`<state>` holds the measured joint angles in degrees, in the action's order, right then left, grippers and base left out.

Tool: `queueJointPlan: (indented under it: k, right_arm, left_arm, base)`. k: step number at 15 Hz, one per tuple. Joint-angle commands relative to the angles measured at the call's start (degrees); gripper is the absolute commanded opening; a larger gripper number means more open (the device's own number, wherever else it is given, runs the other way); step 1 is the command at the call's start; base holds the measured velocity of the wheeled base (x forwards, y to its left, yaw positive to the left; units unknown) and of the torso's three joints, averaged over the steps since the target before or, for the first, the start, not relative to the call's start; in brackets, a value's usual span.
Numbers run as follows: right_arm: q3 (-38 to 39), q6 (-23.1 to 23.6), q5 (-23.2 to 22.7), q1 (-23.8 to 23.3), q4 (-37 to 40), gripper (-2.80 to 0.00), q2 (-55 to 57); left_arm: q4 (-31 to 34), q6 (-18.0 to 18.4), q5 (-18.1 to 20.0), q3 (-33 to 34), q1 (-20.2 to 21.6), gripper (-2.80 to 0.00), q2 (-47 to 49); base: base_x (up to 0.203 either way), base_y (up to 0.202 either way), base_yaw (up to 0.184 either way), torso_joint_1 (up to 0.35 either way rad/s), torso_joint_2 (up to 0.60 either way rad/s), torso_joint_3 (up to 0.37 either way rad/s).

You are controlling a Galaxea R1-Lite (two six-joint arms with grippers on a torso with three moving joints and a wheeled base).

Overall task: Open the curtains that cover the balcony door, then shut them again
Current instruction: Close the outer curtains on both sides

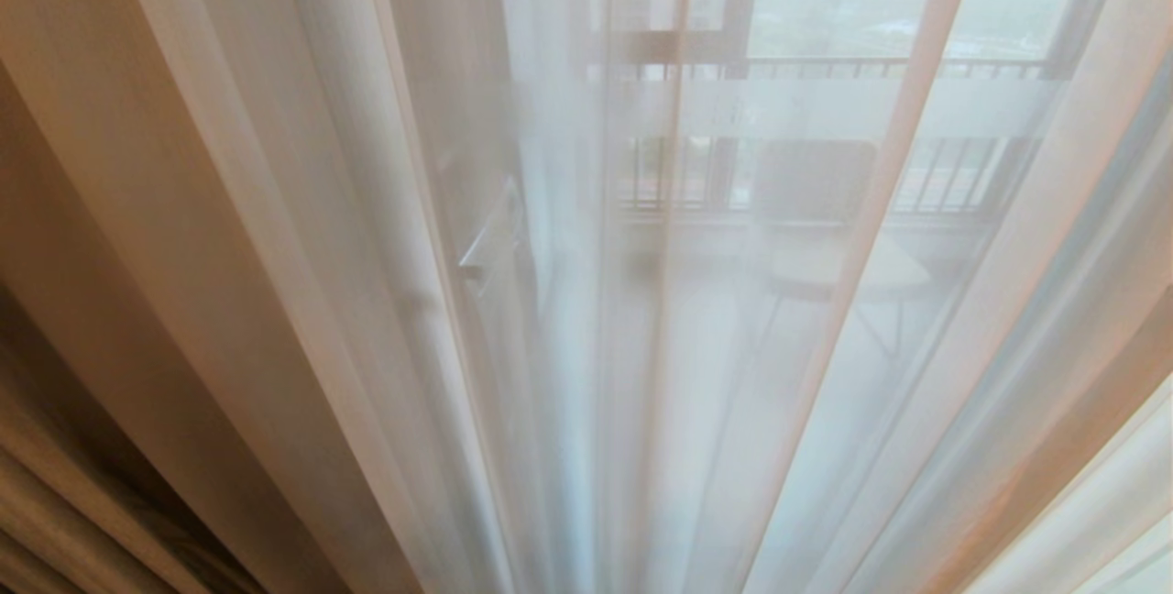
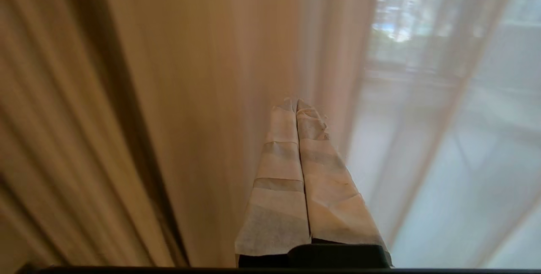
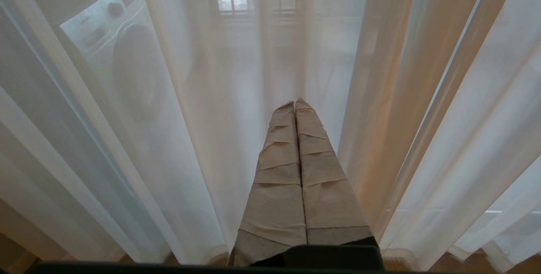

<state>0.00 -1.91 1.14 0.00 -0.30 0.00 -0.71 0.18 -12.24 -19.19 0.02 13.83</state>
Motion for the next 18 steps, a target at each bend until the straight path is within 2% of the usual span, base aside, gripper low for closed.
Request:
queueJointPlan:
  k: [1,5,6,8,13,15,18]
  right_arm:
    - [0.0,0.0,0.0,0.0,0.0,-2.8,0.0]
    - [0.0,0.0,0.0,0.0,0.0,-2.8,0.0]
    - [0.0,0.0,0.0,0.0,0.0,-2.8,0.0]
    - [0.0,0.0,0.0,0.0,0.0,-2.8,0.0]
    - [0.0,0.0,0.0,0.0,-0.1,-2.8,0.0]
    - [0.0,0.0,0.0,0.0,0.0,-2.8,0.0]
    - [0.0,0.0,0.0,0.0,0.0,-2.8,0.0]
  left_arm:
    - [-0.2,-0.6,-5.5,-9.1,0.0,-2.8,13.9]
    - [-1.2,-2.4,-13.2,-25.4,1.5,-2.8,28.8]
    - [-1.3,-2.6,-15.0,-29.5,3.2,-2.8,32.1]
    - [-1.4,-2.7,-16.5,-34.4,10.2,-2.8,36.6]
    - [-1.5,-2.8,-15.3,-42.9,28.6,-2.8,45.9]
    - [-2.0,-2.9,-12.1,-46.5,35.6,-2.8,50.7]
    - [-6.9,-2.8,-8.6,-50.1,43.9,-2.8,58.6]
  base:
    - [0.0,0.0,0.0,0.0,0.0,0.0]
    - [0.0,0.0,0.0,0.0,0.0,0.0]
    - [0.0,0.0,0.0,0.0,0.0,0.0]
    - [0.0,0.0,0.0,0.0,0.0,0.0]
    - [0.0,0.0,0.0,0.0,0.0,0.0]
    - [0.0,0.0,0.0,0.0,0.0,0.0]
    - [0.0,0.0,0.0,0.0,0.0,0.0]
